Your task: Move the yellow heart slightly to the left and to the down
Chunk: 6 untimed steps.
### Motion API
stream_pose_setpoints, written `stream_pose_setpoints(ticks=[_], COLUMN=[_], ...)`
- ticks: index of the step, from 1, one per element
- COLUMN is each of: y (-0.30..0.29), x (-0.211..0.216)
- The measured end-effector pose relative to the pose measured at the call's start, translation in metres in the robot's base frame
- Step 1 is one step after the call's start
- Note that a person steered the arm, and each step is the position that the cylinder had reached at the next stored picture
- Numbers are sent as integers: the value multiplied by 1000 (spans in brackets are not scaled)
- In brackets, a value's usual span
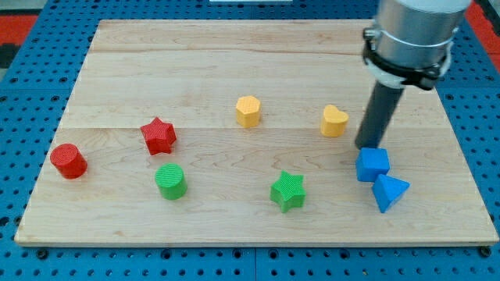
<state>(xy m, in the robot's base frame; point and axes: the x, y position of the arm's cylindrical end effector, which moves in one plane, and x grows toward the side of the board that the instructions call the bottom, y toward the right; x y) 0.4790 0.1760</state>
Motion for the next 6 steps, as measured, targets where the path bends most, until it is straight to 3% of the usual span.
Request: stream_pose_setpoints(ticks=[1, 2, 4, 5, 6], y=[13, -23, -55, -19, 11], x=[-26, -57, -20, -39, -24])
